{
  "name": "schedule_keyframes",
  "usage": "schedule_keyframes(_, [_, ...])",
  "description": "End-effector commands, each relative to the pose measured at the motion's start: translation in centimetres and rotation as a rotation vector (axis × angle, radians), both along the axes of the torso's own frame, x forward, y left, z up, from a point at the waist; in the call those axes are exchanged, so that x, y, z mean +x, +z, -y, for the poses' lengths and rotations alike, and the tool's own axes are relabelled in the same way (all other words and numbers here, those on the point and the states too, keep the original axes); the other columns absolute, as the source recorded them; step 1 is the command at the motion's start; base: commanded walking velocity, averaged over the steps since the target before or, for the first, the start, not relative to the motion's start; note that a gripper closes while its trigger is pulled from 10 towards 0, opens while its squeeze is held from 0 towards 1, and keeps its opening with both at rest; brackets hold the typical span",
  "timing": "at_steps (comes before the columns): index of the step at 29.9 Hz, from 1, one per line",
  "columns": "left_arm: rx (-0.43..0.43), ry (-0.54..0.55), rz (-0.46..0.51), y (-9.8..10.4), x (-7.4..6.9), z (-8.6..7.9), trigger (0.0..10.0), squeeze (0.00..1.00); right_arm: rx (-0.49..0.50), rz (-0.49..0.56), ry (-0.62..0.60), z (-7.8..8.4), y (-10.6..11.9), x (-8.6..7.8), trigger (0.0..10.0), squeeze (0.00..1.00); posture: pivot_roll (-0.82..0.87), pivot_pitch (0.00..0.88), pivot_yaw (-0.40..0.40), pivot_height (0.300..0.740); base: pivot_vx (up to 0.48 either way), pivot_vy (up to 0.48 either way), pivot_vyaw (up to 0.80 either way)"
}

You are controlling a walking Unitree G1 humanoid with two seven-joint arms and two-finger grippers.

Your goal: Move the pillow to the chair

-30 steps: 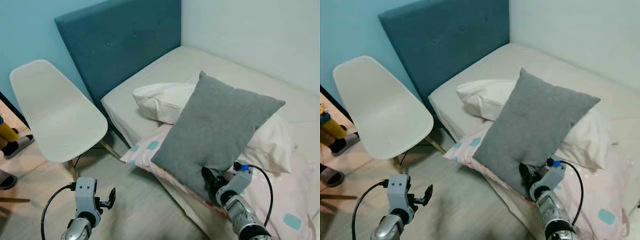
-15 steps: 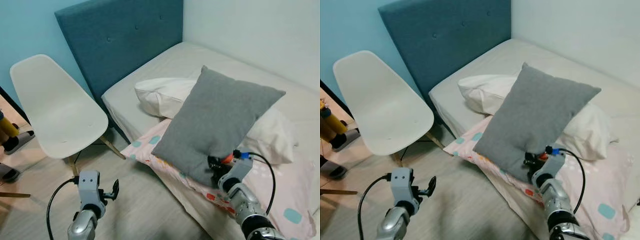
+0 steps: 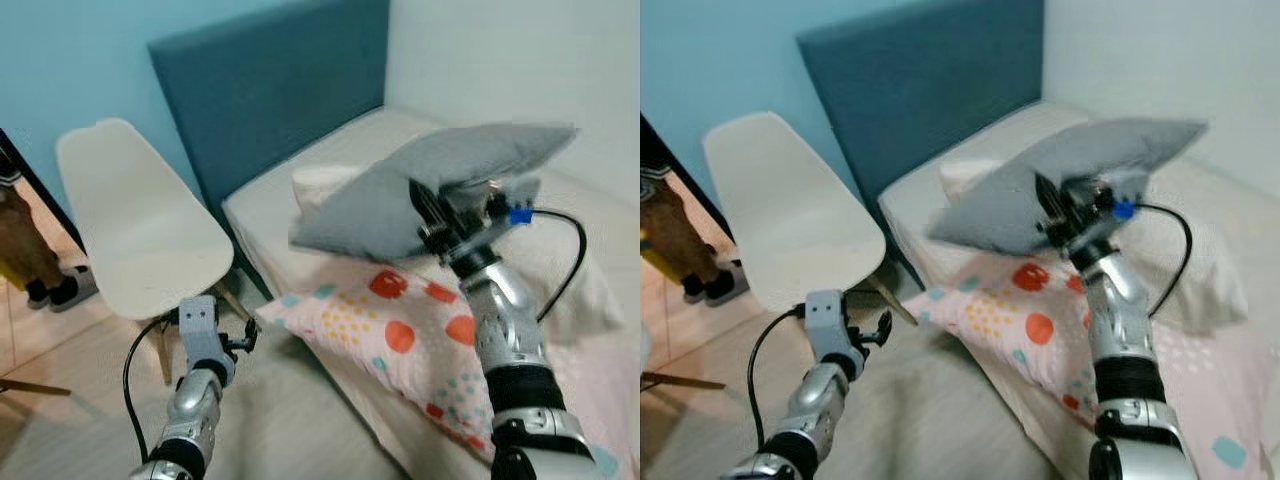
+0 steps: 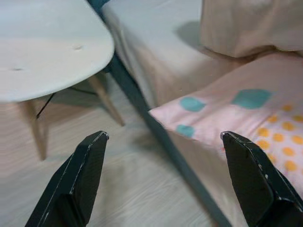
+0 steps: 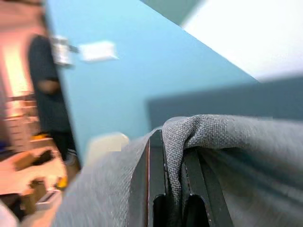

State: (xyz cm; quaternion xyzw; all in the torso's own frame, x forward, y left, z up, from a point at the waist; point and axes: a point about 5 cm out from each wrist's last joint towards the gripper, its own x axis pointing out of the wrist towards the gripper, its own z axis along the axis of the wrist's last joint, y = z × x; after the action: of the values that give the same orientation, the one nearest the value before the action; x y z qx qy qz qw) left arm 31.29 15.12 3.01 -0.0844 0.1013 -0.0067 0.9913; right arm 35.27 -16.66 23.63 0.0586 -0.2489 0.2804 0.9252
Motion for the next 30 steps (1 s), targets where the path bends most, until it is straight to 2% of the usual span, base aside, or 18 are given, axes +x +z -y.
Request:
schedule_keyframes(1, [0.017,-0.002,-0.038,-0.5,-0.2,-0.2,10.0,0.0,-0.016,0.091,0.079,-1.5,2.1,-0.4,0.0,0.0,0.0,0.0,0.061,0.74,0.0,0.0,0.76])
schedule_keyframes(3, [-0.009,-0.013,-0.028,-0.4,-0.1,0.1,10.0,0.0,-0.029,0.139,0.141,-2.8,3.5,-1.0,0.0,0.0,0.0,0.0,0.056,0.74,0.0,0.0,0.77])
schedule_keyframes(6, [-0.015,-0.013,-0.028,-0.3,0.0,0.2,10.0,0.0,-0.031,0.147,0.156,-3.0,3.8,-1.2,0.0,0.0,0.0,0.0,0.056,0.74,0.0,0.0,0.77])
schedule_keyframes(8, [-0.006,0.001,-0.023,-0.3,-0.1,0.1,10.0,0.0,-0.062,0.147,0.226,-4.3,3.5,-1.8,0.0,0.0,0.0,0.0,0.048,0.74,0.0,0.0,0.76])
schedule_keyframes(9, [-0.006,0.001,-0.023,-0.3,-0.1,0.1,10.0,0.0,-0.062,0.147,0.226,-4.3,3.5,-1.8,0.0,0.0,0.0,0.0,0.048,0.74,0.0,0.0,0.76])
schedule_keyframes(12, [0.025,0.047,-0.051,-0.8,-0.4,-0.7,10.0,0.0,-0.116,0.049,0.347,-6.5,0.5,-2.5,0.0,0.0,0.01,0.0,0.037,0.74,0.0,0.0,0.76])
schedule_keyframes(13, [0.025,0.047,-0.051,-0.8,-0.4,-0.7,10.0,0.0,-0.116,0.049,0.347,-6.5,0.5,-2.5,0.0,0.0,0.01,0.0,0.037,0.74,0.0,0.0,0.76])
schedule_keyframes(14, [0.031,0.059,-0.073,-1.1,-0.6,-1.2,10.0,0.0,-0.121,-0.007,0.366,-7.0,-1.1,-2.5,0.0,0.0,0.02,0.0,0.032,0.74,0.0,0.0,0.77])
schedule_keyframes(15, [0.031,0.059,-0.073,-1.1,-0.6,-1.2,10.0,0.0,-0.121,-0.007,0.366,-7.0,-1.1,-2.5,0.0,0.0,0.02,0.0,0.032,0.74,0.0,0.0,0.77])
schedule_keyframes(17, [0.036,0.115,-0.135,-2.2,-1.5,-2.6,10.0,0.0,-0.126,-0.139,0.377,-7.4,-4.9,-2.6,0.0,0.0,0.03,0.0,0.028,0.74,0.0,0.0,0.77])
schedule_keyframes(20, [0.032,0.139,-0.157,-2.6,-2.0,-3.1,10.0,0.0,-0.124,-0.188,0.38,-7.6,-6.2,-2.7,0.0,0.0,0.03,0.0,0.029,0.74,0.0,0.0,0.77])
schedule_keyframes(21, [0.022,0.171,-0.203,-3.5,-2.8,-3.8,10.0,0.0,-0.13,-0.244,0.384,-7.7,-7.8,-3.0,0.0,0.0,0.04,0.0,0.029,0.74,0.0,0.0,0.76])
schedule_keyframes(22, [0.022,0.171,-0.203,-3.5,-2.8,-3.8,10.0,0.0,-0.13,-0.244,0.384,-7.7,-7.8,-3.0,0.0,0.0,0.04,0.0,0.029,0.74,0.0,0.0,0.76])
schedule_keyframes(25, [0.017,0.247,-0.346,-6.2,-6.1,-5.5,10.0,0.0,-0.144,-0.332,0.413,-8.5,-10.3,-4.0,0.0,0.0,0.04,0.0,0.036,0.74,0.0,0.0,0.76])
schedule_keyframes(27, [0.017,0.247,-0.346,-6.2,-6.1,-5.5,10.0,0.0,-0.144,-0.332,0.413,-8.5,-10.3,-4.0,0.0,0.0,0.04,0.0,0.036,0.74,0.0,0.0,0.76])
schedule_keyframes(28, [0.032,0.276,-0.414,-7.3,-7.6,-6.1,10.0,0.0,-0.15,-0.343,0.423,-8.7,-10.7,-4.2,0.0,0.0,0.04,0.0,0.036,0.74,0.0,0.0,0.76])
schedule_keyframes(29, [0.032,0.276,-0.414,-7.3,-7.6,-6.1,10.0,0.0,-0.15,-0.343,0.423,-8.7,-10.7,-4.2,0.0,0.0,0.04,0.0,0.036,0.74,0.0,0.0,0.76])
schedule_keyframes(30, [0.041,0.305,-0.48,-8.3,-9.1,-6.6,10.0,0.0,-0.156,-0.35,0.428,-8.8,-10.9,-4.4,0.0,0.0,0.03,0.0,0.038,0.74,0.0,0.0,0.76])
